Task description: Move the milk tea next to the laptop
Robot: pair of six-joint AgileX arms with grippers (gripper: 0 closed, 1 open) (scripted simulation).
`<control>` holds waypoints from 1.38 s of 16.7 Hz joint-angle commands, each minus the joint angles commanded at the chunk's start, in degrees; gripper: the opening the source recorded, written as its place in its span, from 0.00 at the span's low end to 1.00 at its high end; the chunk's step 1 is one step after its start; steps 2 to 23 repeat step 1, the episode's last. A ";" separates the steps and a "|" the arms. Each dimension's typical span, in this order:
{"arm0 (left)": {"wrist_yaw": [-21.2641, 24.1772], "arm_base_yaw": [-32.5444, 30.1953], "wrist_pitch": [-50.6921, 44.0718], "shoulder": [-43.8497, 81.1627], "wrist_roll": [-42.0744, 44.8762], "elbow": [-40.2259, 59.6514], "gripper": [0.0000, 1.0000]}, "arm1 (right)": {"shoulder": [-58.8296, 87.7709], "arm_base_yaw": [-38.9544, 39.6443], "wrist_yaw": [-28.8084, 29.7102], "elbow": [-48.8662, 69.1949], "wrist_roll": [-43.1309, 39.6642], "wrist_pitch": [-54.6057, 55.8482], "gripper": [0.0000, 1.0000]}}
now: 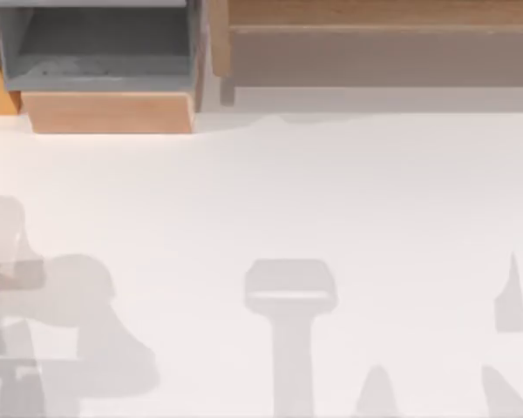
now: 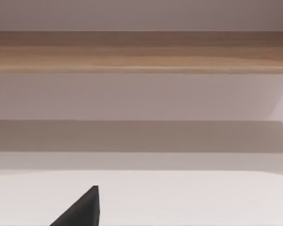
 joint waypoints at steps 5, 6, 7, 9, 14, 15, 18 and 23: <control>0.00 0.00 0.00 0.00 0.00 0.00 1.00 | 0.00 0.00 0.00 0.00 0.00 0.00 1.00; 0.00 0.00 0.00 0.00 0.00 0.00 1.00 | 0.00 0.00 0.00 0.00 0.00 0.00 1.00; 0.00 0.00 0.00 0.00 0.00 0.00 1.00 | 0.00 0.00 0.00 0.00 0.00 0.00 1.00; 0.00 0.00 0.00 0.00 0.00 0.00 1.00 | 0.00 0.00 0.00 0.00 0.00 0.00 1.00; 0.00 0.00 0.00 0.00 0.00 0.00 1.00 | 0.00 0.00 0.00 0.00 0.00 0.00 1.00; 0.00 0.00 0.00 0.00 0.00 0.00 1.00 | 0.00 0.00 0.00 0.00 0.00 0.00 1.00; 0.00 0.00 0.00 0.00 0.00 0.00 1.00 | 0.00 0.00 0.00 0.00 0.00 0.00 1.00; 0.00 0.00 0.00 0.00 0.00 0.00 1.00 | 0.00 0.00 0.00 0.00 0.00 0.00 1.00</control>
